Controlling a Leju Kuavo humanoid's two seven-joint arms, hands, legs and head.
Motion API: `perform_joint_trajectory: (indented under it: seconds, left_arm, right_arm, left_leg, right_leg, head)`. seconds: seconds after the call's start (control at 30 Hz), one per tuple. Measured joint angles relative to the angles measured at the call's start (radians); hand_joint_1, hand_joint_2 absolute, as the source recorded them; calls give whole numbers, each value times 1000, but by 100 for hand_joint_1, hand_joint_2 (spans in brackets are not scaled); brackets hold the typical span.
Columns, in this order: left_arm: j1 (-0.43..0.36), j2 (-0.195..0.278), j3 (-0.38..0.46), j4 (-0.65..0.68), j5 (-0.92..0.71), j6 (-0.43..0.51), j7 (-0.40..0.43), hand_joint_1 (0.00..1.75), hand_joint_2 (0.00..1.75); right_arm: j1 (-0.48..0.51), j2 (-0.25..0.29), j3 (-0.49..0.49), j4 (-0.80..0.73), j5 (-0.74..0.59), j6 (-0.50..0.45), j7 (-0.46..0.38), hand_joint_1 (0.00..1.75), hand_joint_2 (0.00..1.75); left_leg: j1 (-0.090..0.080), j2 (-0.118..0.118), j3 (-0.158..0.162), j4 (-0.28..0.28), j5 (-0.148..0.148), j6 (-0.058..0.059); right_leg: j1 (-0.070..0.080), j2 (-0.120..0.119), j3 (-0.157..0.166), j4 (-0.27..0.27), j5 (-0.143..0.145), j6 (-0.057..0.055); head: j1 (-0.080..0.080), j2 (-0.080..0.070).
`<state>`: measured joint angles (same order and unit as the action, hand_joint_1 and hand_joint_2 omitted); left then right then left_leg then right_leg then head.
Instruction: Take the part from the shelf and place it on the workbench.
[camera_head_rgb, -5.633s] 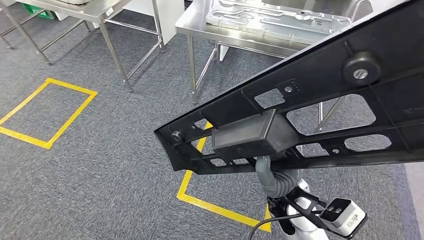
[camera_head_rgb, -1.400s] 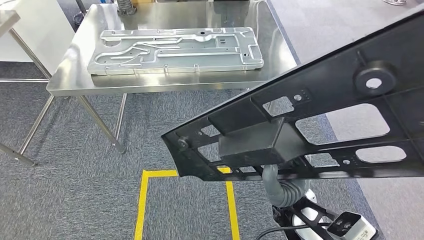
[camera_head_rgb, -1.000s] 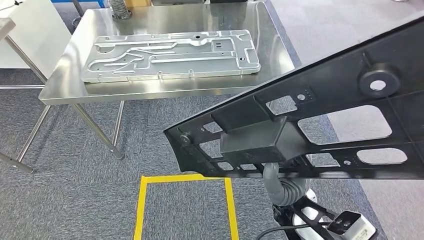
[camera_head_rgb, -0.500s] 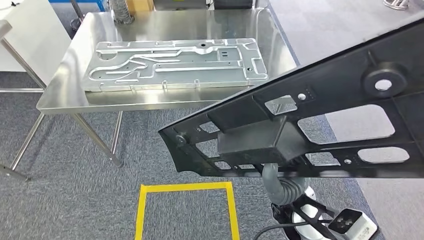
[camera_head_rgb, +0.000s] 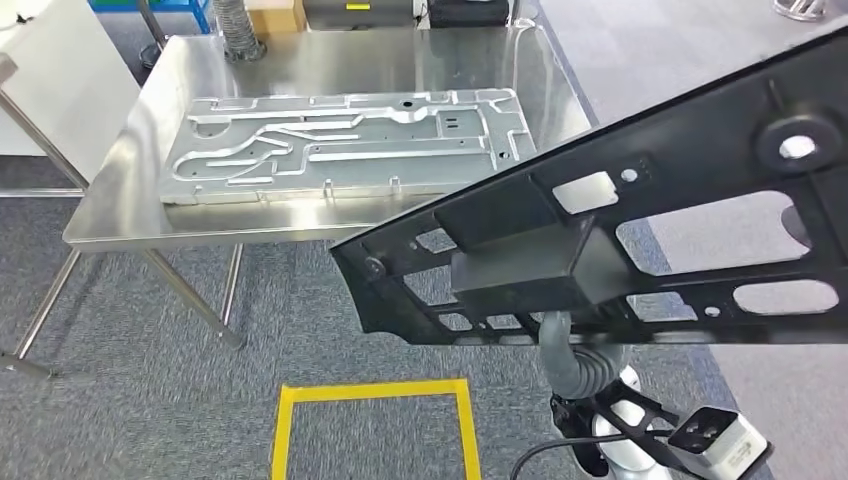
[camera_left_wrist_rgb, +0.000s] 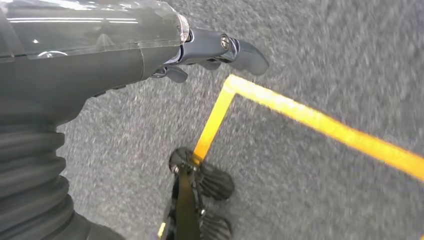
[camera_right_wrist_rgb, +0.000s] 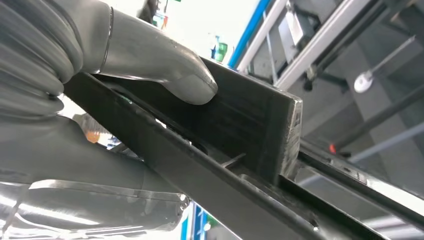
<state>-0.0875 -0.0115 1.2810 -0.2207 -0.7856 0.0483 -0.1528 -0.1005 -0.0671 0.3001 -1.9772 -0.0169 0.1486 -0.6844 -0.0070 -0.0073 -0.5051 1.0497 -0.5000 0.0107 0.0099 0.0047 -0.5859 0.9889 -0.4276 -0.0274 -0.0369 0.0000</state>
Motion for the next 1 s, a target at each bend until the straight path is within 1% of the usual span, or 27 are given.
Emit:
perform_joint_trajectory:
  seconds: [0.03,0.07,0.13,0.17,0.2,0.23,0.3,0.33,0.37,0.4,0.47,0.5,0.53,0.57,0.63,0.67,0.7,0.73,0.77,0.8,0.83,0.87,0.9,0.93,0.97,1.0]
  left_arm:
    - [-1,0,0,0,0,-1,0,0,175]
    - [-2,0,0,0,-1,-2,0,0,175]
    - [0,1,0,-1,-1,-2,-1,0,175]
    - [2,2,0,-1,-1,-2,-1,0,175]
    - [4,2,0,-1,-2,-3,0,0,175]
    - [6,2,0,-1,-3,-3,0,0,175]
    - [8,2,0,-1,-4,-2,0,0,175]
    - [8,2,0,-1,-4,-2,1,0,175]
    - [8,2,0,-1,-5,-2,1,0,175]
    - [8,3,0,-1,-6,-2,2,0,175]
    - [8,3,0,-1,-7,-2,3,0,175]
    - [8,3,0,-1,-7,-2,3,0,175]
    - [7,3,0,-1,-7,-2,4,0,175]
    - [6,3,0,-1,-7,-1,4,0,175]
    - [6,3,0,-1,-7,0,7,0,175]
    - [6,3,0,-1,-7,2,10,0,175]
    - [6,3,0,-1,-6,4,12,0,175]
    - [6,3,0,-1,-6,6,14,0,175]
    - [6,3,0,-1,-6,7,15,0,175]
    - [6,2,0,0,-6,8,16,0,175]
    - [6,0,0,0,-6,9,16,0,175]
    - [5,-1,0,0,-6,9,16,0,175]
    - [5,-3,0,0,-7,9,17,0,175]
    - [5,-3,0,0,-7,9,17,0,175]
    - [4,-2,0,0,-7,10,17,0,175]
    - [2,-2,0,0,-7,10,17,0,175]
  right_arm:
    - [2,1,-2,-1,1,0,0,175,175]
    - [5,2,-3,-2,3,-1,0,175,175]
    - [16,4,-5,-5,9,-2,0,175,175]
    - [22,6,-5,-6,12,-3,0,175,175]
    - [27,7,-5,-7,14,-3,0,175,175]
    - [30,8,-5,-8,16,-3,0,175,175]
    - [34,11,-6,-10,17,-3,0,175,175]
    - [34,13,-6,-12,18,-3,0,175,175]
    - [34,15,-6,-13,18,-3,0,175,175]
    - [34,16,-6,-15,19,-3,0,175,175]
    - [33,18,-7,-18,19,-3,0,175,175]
    - [32,19,-7,-20,19,-2,0,175,175]
    - [31,20,-8,-21,18,-1,0,175,175]
    - [30,20,-8,-22,17,1,0,175,175]
    - [29,22,-9,-23,15,7,0,175,175]
    - [29,23,-10,-23,13,11,0,175,175]
    - [29,23,-11,-23,10,15,0,175,175]
    - [27,24,-13,-23,6,21,0,175,175]
    - [25,26,-15,-23,1,27,0,175,175]
    - [21,27,-18,-23,-4,33,0,175,175]
    - [17,29,-21,-22,-10,40,0,175,175]
    - [13,31,-25,-21,-15,45,0,175,175]
    - [10,33,-28,-21,-19,49,0,175,175]
    - [8,34,-30,-20,-23,52,0,175,175]
    - [7,37,-31,-20,-24,54,0,175,175]
    - [6,39,-33,-20,-25,57,0,175,175]
  left_leg:
    - [1,0,-23,43,-8,-4]
    - [4,1,-56,100,-25,-9]
    - [11,1,-132,207,-81,-19]
    - [15,1,-158,231,-102,-24]
    - [18,2,-170,225,-103,-29]
    - [22,2,-165,185,-80,-34]
    - [27,5,-129,55,15,-39]
    - [26,8,-113,3,50,-36]
    - [24,10,-105,-26,72,-29]
    - [21,11,-104,-33,76,-19]
    - [20,8,-96,-35,73,-1]
    - [20,7,-91,-37,71,6]
    - [20,6,-84,-38,68,12]
    - [20,5,-79,-39,64,16]
    - [18,5,-68,-39,51,23]
    - [16,4,-60,-39,43,24]
    - [13,3,-50,-39,34,25]
    - [10,2,-38,-39,25,25]
    - [7,3,-24,-40,16,25]
    - [5,4,-12,-41,6,25]
    - [2,6,1,-42,-4,23]
    - [1,8,10,-46,-13,19]
    - [1,10,18,-47,-17,14]
    - [1,13,25,-47,-17,7]
    - [1,16,27,-43,-16,2]
    - [1,17,25,-27,-13,-3]
  right_leg:
    - [-4,-1,11,-5,-3,-2]
    - [-6,-2,20,-9,-8,-3]
    - [-9,-2,32,-10,-21,-3]
    - [-11,-1,39,-9,-28,-1]
    - [-13,0,47,-9,-35,1]
    - [-15,1,58,-8,-44,5]
    - [-19,1,82,-6,-64,15]
    - [-19,1,90,-5,-72,21]
    - [-19,1,94,-4,-80,28]
    - [-19,1,96,-2,-83,36]
    - [-20,1,96,8,-86,48]
    - [-21,0,88,30,-87,52]
    - [-22,0,68,67,-94,55]
    - [-23,-1,35,122,-110,58]
    - [-23,-1,-55,253,-163,61]
    - [-23,-1,-92,295,-183,61]
    - [-22,-1,-114,306,-186,59]
    - [-20,-1,-117,279,-167,53]
    - [-17,-4,-104,223,-127,45]
    - [-10,-11,-85,152,-72,31]
    - [-3,-18,-69,93,-30,19]
    - [4,-23,-57,52,1,10]
    - [9,-25,-52,30,17,4]
    - [10,-19,-48,24,14,3]
    - [8,-13,-39,16,16,1]
    - [4,-8,-28,7,16,-1]
  head:
    - [0,0]
    - [0,0]
    - [0,0]
    - [0,0]
    - [0,0]
    - [0,0]
    - [0,0]
    - [0,0]
    - [0,0]
    - [0,0]
    - [0,0]
    - [0,0]
    - [0,0]
    - [0,0]
    - [0,0]
    - [0,0]
    - [0,0]
    - [0,0]
    - [0,0]
    - [0,0]
    - [0,0]
    - [0,0]
    - [1,0]
    - [1,0]
    - [1,0]
    - [1,0]
